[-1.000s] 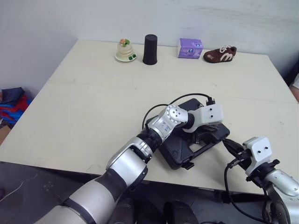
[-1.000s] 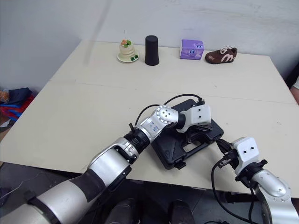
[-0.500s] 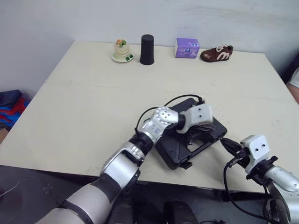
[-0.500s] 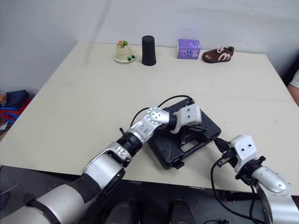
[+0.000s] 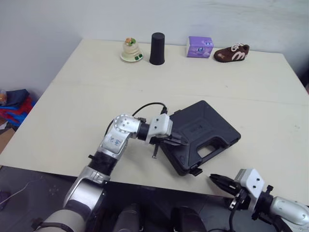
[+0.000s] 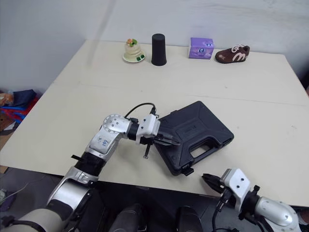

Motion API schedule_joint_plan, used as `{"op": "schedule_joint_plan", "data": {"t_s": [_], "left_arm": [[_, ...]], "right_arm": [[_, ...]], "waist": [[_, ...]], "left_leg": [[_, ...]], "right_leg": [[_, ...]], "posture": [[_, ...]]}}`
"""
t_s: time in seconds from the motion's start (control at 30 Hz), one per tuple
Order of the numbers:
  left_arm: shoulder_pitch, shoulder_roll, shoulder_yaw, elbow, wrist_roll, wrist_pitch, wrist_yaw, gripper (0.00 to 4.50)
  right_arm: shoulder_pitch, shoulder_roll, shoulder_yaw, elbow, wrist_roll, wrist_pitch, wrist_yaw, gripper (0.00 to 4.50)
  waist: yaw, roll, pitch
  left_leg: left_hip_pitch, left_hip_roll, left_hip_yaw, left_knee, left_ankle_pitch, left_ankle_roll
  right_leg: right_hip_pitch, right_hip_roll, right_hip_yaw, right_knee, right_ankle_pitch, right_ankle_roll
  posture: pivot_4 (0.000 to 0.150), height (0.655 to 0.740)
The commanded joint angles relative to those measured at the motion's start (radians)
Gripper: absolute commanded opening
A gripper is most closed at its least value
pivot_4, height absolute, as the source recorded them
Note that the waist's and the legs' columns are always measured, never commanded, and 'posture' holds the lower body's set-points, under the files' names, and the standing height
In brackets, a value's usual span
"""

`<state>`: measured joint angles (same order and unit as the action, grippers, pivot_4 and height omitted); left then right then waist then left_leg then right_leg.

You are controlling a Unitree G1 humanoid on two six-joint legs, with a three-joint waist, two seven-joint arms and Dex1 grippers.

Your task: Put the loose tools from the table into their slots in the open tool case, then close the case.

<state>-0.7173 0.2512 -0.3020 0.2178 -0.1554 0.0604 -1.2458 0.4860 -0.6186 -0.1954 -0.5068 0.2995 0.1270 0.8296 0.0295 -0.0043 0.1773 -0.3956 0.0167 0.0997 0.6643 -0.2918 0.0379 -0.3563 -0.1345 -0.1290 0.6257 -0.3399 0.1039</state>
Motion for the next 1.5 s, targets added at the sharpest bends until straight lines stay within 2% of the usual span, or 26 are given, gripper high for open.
{"op": "schedule_joint_plan", "data": {"t_s": [0.03,0.13,0.3,0.5,0.6,0.73,1.07,1.5], "left_arm": [[0.003,0.006,-0.032,-0.048,0.033,-0.05,0.023,0.02],[0.016,0.0,-0.049,-0.05,0.039,-0.038,0.042,0.02],[0.047,0.032,-0.094,-0.086,0.042,-0.029,-0.004,0.02],[0.076,0.075,-0.145,-0.044,0.12,0.002,0.033,0.02],[0.097,0.1,-0.192,0.021,0.197,-0.075,0.07,0.02],[0.12,0.117,-0.23,0.056,0.235,-0.135,0.09,0.02],[0.128,0.109,-0.238,0.051,0.213,-0.099,0.1,0.02],[0.135,0.116,-0.253,0.037,0.204,-0.059,0.075,0.02]], "right_arm": [[-0.006,0.016,0.068,0.001,-0.032,-0.06,0.006,0.0],[-0.035,0.036,0.145,0.022,-0.064,-0.084,-0.001,0.0],[-0.068,0.04,0.172,0.037,-0.068,-0.086,-0.006,0.0],[-0.075,0.04,0.189,0.017,-0.059,-0.084,-0.008,0.0],[-0.08,0.051,0.172,-0.019,-0.014,-0.067,-0.015,0.0],[-0.071,0.025,0.165,-0.043,0.001,-0.058,-0.001,0.0],[-0.152,-0.021,0.134,-0.11,0.079,0.025,-0.002,0.0],[-0.26,-0.035,0.131,-0.052,0.09,0.089,0.04,0.0]], "waist": [[0.001,0.0,0.0],[-0.003,0.0,0.0],[-0.006,0.0,0.0],[-0.005,0.0,0.0],[-0.005,0.0,0.0],[-0.005,0.0,-0.007],[-0.004,0.0,-0.011],[-0.009,0.0,-0.011]], "left_leg": [[0.0,-0.001,0.0,0.0,-0.001,0.001],[0.0,0.0,0.0,0.0,-0.001,0.001],[0.0,0.0,0.001,0.0,-0.001,0.0],[0.001,0.001,0.001,0.0,-0.001,-0.001],[0.004,0.001,0.001,-0.001,-0.002,-0.001],[0.014,0.004,-0.001,-0.001,-0.009,0.004],[0.02,0.006,-0.001,-0.002,-0.014,0.0],[0.02,0.009,-0.001,-0.002,-0.016,-0.003]], "right_leg": [[0.0,-0.001,0.0,0.0,0.0,0.0],[0.001,-0.001,0.0,-0.002,0.0,0.0],[0.0,0.0,0.0,0.0,0.0,0.0],[0.001,-0.001,0.0,0.0,0.0,0.0],[0.003,-0.001,0.0,-0.001,0.0,0.0],[0.016,-0.001,-0.001,-0.007,0.0,0.0],[0.022,-0.001,0.0,-0.01,-0.001,-0.002],[0.022,0.001,-0.001,-0.011,-0.001,-0.003]], "posture": [[0.15,0.738],[0.15,0.738],[0.15,0.738],[0.15,0.738],[0.15,0.738],[0.15,0.738],[0.15,0.738],[0.15,0.738]]}}
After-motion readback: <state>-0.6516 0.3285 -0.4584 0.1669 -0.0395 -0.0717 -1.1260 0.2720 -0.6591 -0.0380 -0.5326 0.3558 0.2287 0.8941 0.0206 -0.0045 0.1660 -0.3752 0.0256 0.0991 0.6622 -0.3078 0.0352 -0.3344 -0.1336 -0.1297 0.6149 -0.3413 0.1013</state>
